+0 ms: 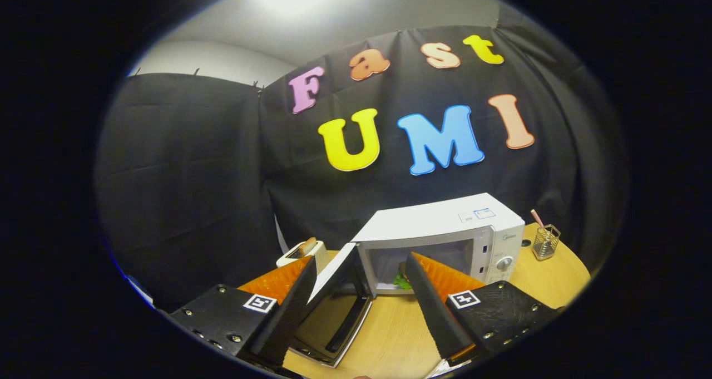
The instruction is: Open the microwave, put the food inside, and close the microwave door.
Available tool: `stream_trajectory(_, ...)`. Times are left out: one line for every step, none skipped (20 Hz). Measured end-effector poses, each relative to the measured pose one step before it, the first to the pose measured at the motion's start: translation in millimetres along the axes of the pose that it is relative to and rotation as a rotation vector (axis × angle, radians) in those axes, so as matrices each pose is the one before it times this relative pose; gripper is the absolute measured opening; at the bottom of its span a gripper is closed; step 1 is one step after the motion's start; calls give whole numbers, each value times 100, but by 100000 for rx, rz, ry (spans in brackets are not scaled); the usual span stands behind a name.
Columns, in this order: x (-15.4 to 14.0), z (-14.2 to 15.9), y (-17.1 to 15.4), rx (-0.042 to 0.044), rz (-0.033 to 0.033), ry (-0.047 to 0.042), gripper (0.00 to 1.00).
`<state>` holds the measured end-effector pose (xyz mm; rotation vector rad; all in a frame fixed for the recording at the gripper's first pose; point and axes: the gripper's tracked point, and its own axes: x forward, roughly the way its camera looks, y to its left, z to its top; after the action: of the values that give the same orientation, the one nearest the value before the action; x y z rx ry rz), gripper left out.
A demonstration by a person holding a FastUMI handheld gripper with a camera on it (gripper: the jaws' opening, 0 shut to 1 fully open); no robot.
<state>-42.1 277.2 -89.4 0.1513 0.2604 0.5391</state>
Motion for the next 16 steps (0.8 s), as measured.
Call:
stream_trajectory(-211,-376,897,-1407,2309,663,97)
stream_trajectory(-129,-360,779,-706,2350,669,97)
stream_trajectory(80,-496,802,-404,1811,882,90)
stream_trajectory(-52,-90,718,-524,1829,546,81)
stream_trajectory(111,-162,787,-604,2148,323,60)
stream_trajectory(-60,160,653,-403,1393,-643,52)
stream_trajectory(-104,274,631,-316,1474,-1458,32)
stream_trajectory(-92,314,257,-675,-912,-1756,26)
stream_trajectory(118,420,935,-79,2812,-2184,7)
stream_trajectory(215,-64,1217,-820,3699,-370,5)
stream_trajectory(1111,-197,81,-1687,-71,-177,2)
stream_trajectory(-736,-210,1145,-1186,4169,1007,0)
stream_trajectory(542,-536,1195,-185,3301,1481,0)
stream_trajectory(377,-434,1355,67,3519,1258,0)
stream_trajectory(453,-464,1070,269,2582,989,0)
stream_trajectory(428,-584,1042,342,2991,1687,0)
